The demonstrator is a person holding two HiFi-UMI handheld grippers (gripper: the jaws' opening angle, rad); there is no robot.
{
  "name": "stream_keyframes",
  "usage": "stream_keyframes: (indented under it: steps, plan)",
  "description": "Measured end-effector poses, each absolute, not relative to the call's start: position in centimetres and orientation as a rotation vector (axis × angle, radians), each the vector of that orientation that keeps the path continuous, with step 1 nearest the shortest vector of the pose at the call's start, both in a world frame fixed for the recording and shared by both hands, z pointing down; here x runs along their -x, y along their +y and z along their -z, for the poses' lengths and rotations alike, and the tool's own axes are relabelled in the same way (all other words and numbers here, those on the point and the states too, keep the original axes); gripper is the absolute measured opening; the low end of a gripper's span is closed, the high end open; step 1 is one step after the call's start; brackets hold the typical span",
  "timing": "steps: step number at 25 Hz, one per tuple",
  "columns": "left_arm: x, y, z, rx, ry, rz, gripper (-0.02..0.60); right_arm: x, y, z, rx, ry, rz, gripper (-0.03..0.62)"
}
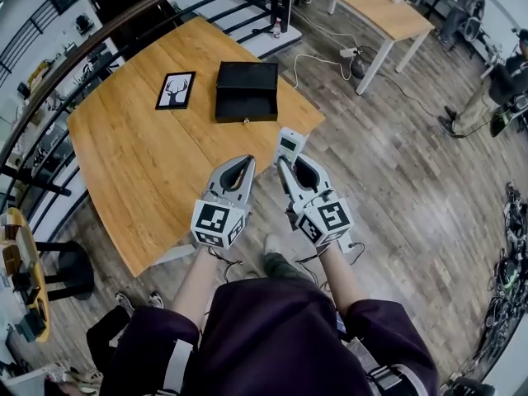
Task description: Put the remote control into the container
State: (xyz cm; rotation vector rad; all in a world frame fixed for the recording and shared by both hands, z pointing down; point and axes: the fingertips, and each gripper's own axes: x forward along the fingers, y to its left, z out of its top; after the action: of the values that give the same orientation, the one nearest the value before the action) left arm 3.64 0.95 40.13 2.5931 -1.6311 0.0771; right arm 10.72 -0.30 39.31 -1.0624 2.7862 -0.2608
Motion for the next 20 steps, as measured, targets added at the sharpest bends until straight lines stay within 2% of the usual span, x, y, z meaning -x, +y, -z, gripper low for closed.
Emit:
stream_keyframes:
  steps: [8, 20]
  plan:
    - [-3.9, -1.2, -39.7, -2.561, -1.701, -0.096, 0.012, -11.3, -3.1, -39.3, 1.015, 2.794, 0.272, 0.118]
    - [-0.6, -3.9, -39.6, -2.548, -1.734, -0.111, 0.012, -8.1, -5.4, -39.4, 1.001, 2.796, 0.285, 0.118]
